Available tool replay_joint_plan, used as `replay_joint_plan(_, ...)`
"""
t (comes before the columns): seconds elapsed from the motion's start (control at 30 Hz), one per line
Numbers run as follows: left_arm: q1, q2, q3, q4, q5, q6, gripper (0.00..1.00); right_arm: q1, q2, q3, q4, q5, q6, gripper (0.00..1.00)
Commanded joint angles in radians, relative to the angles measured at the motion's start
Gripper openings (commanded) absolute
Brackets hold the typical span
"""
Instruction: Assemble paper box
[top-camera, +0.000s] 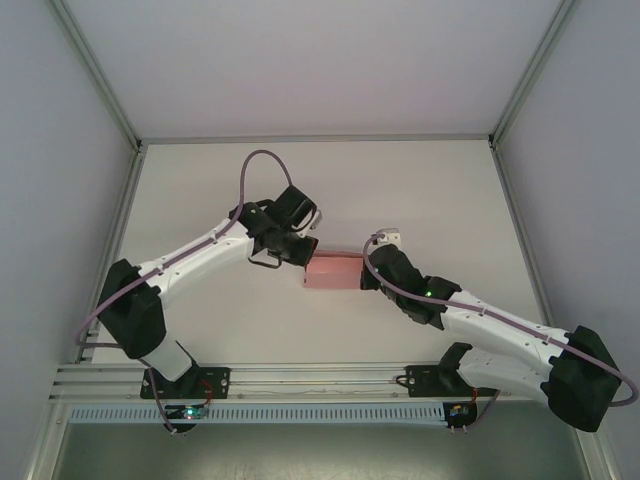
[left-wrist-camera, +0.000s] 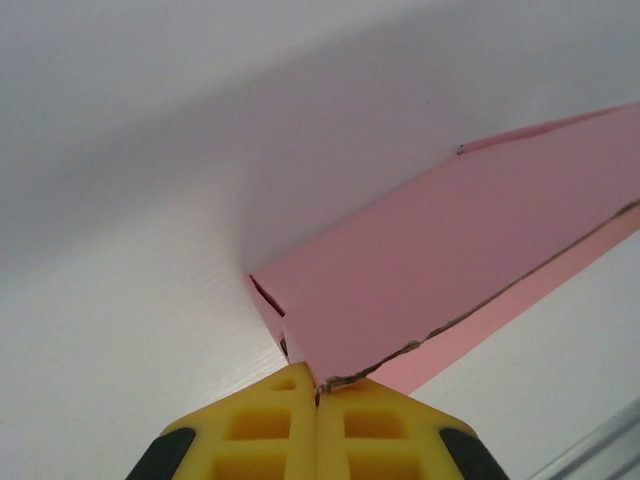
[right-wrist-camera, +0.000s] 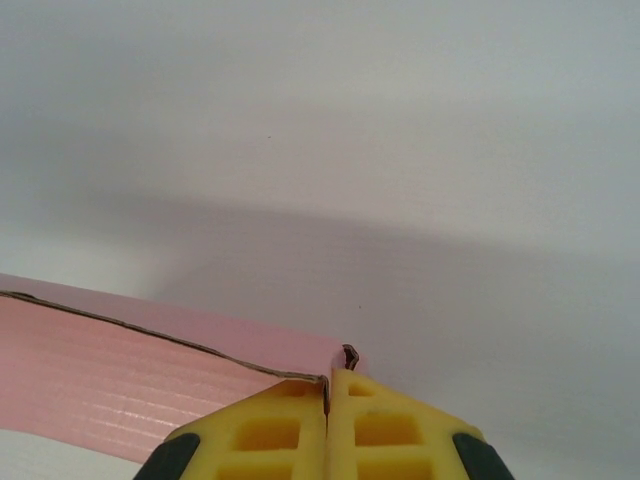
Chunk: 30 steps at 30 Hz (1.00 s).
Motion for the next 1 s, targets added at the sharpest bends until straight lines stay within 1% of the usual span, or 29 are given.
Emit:
replay_joint_plan(0.0, 0.019, 0.036, 0.044, -0.002, 0.183, -0.096, 0.00, 0.026, 0.008, -0.034, -0.063, 0.002, 0.030, 0.00)
replay_joint_plan(0.1, 0.034, 0.054, 0.060, -0.009, 0.230, -0.122, 0.00, 0.035, 0.021, -0.039, -0.059, -0.004, 0.037, 0.00)
replay_joint_plan(0.23, 0.044, 0.056, 0.067, -0.017, 0.230, -0.141, 0.00, 0.045, 0.032, -0.044, -0.050, -0.007, 0.045, 0.00)
replay_joint_plan(0.3, 0.055, 0.057, 0.062, -0.005, 0.264, -0.160, 0.00, 0.049, 0.037, -0.044, -0.042, -0.011, 0.045, 0.00)
replay_joint_plan(0.37, 0.065, 0.058, 0.065, -0.005, 0.274, -0.171, 0.00, 0.052, 0.042, -0.043, -0.038, -0.012, 0.047, 0.00)
replay_joint_plan(0.43, 0.065, 0.063, 0.078, -0.034, 0.229, -0.167, 0.00, 0.055, 0.044, -0.042, -0.034, -0.009, 0.047, 0.00)
replay_joint_plan(0.47, 0.065, 0.061, 0.073, -0.031, 0.227, -0.159, 0.00, 0.057, 0.042, -0.044, -0.032, -0.007, 0.049, 0.00)
replay_joint_plan(0.57, 0.065, 0.047, 0.020, 0.026, 0.222, -0.171, 0.00, 0.058, 0.039, -0.054, -0.013, -0.008, 0.055, 0.00)
replay_joint_plan(0.67, 0.059, 0.033, -0.035, 0.076, 0.138, -0.195, 0.00, 0.064, 0.040, -0.062, 0.008, -0.011, 0.057, 0.00)
replay_joint_plan(0.73, 0.042, 0.010, -0.093, 0.146, 0.144, -0.171, 0.00, 0.070, 0.040, -0.072, 0.024, -0.007, 0.053, 0.00)
replay_joint_plan(0.8, 0.017, -0.018, -0.149, 0.204, 0.124, -0.140, 0.00, 0.073, 0.037, -0.086, 0.046, -0.009, 0.040, 0.00)
replay_joint_plan(0.9, -0.031, -0.051, -0.204, 0.227, 0.005, -0.091, 0.00, 0.075, 0.018, -0.113, 0.081, -0.017, 0.015, 0.00)
replay_joint_plan(0.97, -0.059, -0.075, -0.250, 0.261, -0.035, -0.070, 0.00, 0.077, -0.004, -0.137, 0.102, -0.017, 0.010, 0.00)
